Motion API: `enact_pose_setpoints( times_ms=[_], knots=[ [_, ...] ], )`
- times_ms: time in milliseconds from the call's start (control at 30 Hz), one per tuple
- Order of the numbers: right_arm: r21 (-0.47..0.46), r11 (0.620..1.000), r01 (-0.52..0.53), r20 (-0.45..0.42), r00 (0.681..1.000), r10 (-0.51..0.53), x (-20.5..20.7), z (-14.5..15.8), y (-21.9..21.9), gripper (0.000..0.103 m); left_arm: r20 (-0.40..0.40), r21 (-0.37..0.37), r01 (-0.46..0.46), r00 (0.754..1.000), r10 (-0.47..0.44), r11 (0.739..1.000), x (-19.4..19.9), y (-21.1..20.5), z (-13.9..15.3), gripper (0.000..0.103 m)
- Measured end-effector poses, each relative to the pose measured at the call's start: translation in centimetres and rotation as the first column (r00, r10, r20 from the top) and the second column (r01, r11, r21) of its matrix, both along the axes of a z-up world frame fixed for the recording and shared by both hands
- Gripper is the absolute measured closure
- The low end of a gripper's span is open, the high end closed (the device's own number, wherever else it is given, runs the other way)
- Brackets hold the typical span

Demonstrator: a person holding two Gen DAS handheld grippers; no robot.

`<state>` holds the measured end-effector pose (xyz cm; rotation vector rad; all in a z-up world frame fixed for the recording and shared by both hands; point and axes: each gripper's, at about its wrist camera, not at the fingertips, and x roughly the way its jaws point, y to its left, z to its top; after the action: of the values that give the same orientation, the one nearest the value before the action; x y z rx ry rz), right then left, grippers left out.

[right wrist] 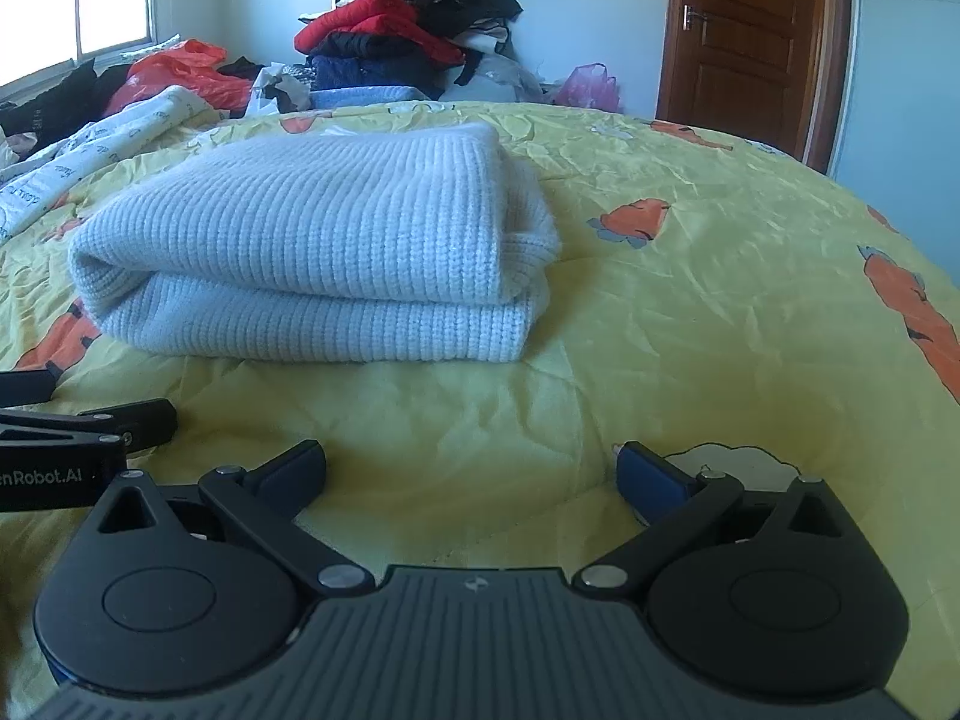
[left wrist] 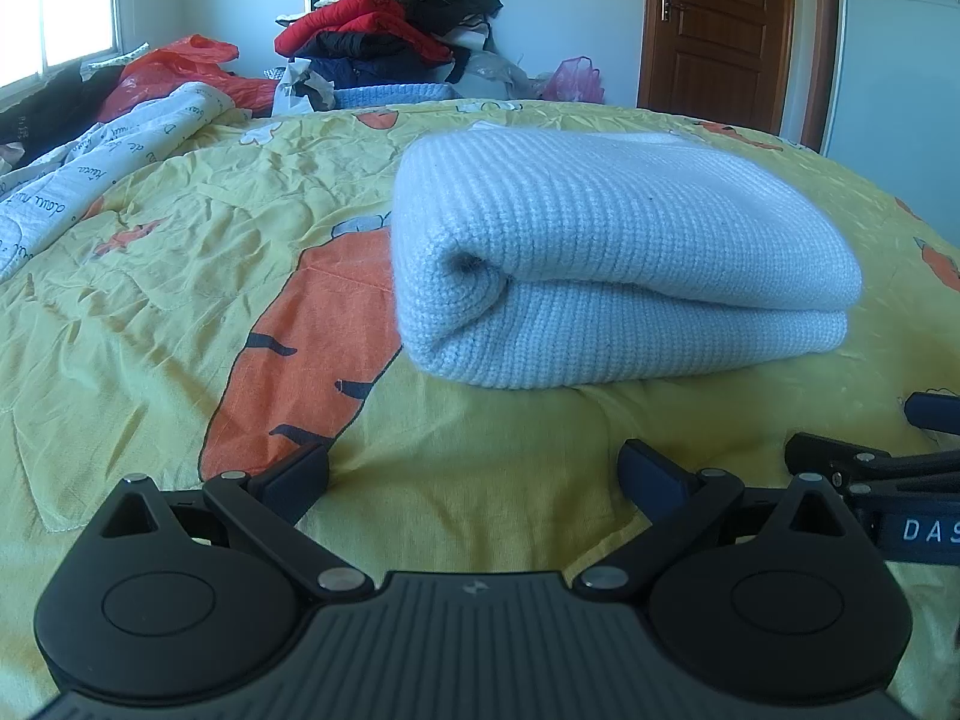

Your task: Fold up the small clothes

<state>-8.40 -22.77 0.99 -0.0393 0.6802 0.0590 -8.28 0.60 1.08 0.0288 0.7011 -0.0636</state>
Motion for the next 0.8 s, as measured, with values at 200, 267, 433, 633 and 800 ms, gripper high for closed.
enact_pose_setpoints(
  times_ms=[200, 267, 433, 633, 800],
  knots=[
    [-0.004, 0.999, 0.052, 0.003, 0.999, -0.052, 0.45, -0.05, -0.20, 0.001, 0.000, 0.000, 0.000, 1.000, 0.000, 1.000, -0.02, -0.01, -0.03, 0.000],
    [-0.005, 0.999, 0.052, 0.003, 0.999, -0.052, 0.45, -0.06, -0.19, 0.001, 0.000, 0.000, 0.000, 1.000, 0.000, 1.000, -0.01, -0.01, -0.04, 0.000],
    [-0.003, 0.999, 0.052, 0.003, 0.999, -0.052, 0.47, -0.06, -0.23, 0.001, 0.001, 0.000, 0.000, 1.000, 0.000, 1.000, -0.03, -0.01, -0.07, 0.000],
    [-0.003, 0.999, 0.052, 0.003, 0.999, -0.052, 0.45, -0.07, -0.23, 0.001, 0.000, 0.000, 0.000, 1.000, 0.000, 1.000, 0.01, -0.01, -0.07, 0.000],
    [-0.004, 0.999, 0.052, 0.003, 0.999, -0.052, 0.44, -0.07, -0.20, 0.001, 0.000, 0.000, 0.000, 1.000, 0.000, 1.000, 0.03, 0.01, -0.07, 0.000]
  ],
)
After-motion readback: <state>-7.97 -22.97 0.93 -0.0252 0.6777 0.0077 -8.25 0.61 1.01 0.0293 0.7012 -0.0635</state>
